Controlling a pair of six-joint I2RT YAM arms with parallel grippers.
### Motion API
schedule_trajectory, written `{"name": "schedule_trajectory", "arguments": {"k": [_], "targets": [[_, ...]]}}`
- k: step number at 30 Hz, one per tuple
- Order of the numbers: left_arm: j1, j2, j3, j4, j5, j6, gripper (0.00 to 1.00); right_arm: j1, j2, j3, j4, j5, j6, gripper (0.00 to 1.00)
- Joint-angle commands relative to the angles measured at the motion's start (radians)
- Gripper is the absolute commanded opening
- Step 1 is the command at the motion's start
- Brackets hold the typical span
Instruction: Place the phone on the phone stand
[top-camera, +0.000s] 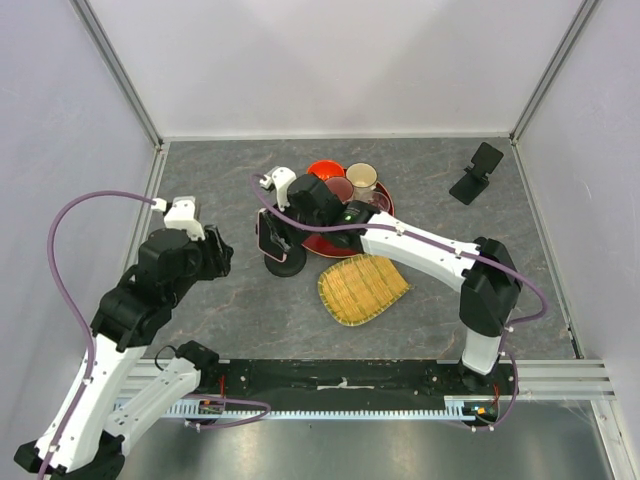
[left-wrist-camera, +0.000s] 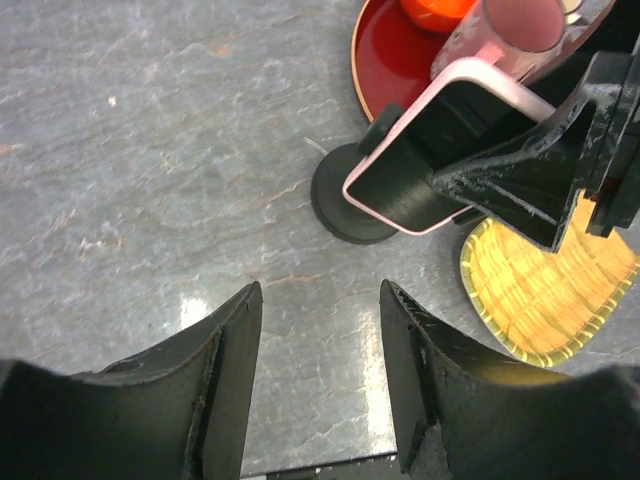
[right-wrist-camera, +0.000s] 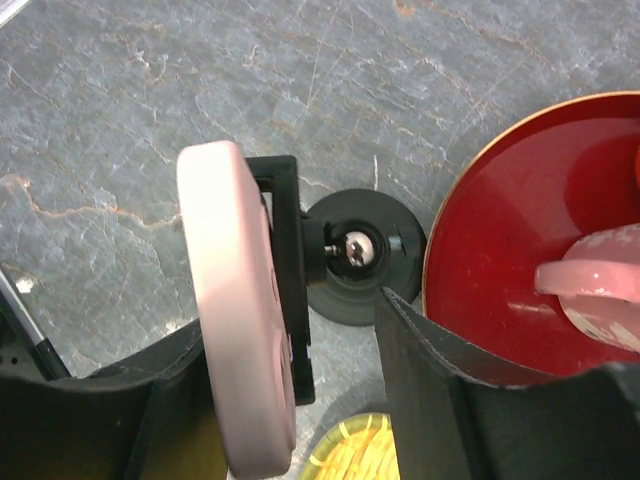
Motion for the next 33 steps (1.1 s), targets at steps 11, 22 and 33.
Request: {"name": "schedule_trajectory", "arguments": {"k": [11,22,33], "targets": [[0.009,0.152,0.003,0.338,0.354,0.138,0.89,-0.07,-0.277,-0.102,-0.015,-0.138,-0.079,0.7],[-0.137,0.32,0.133,0.254,0.103,0.195,0.95,-0.261,-0.405,0.083,0.119,-0.004,-0.019,0.98],[-0.313,0.472,0.21,0.21,-0.192,0.223,0.97,-0.386,-0.498,-0.075,0.222,0.019,-0.062,0.98]]}}
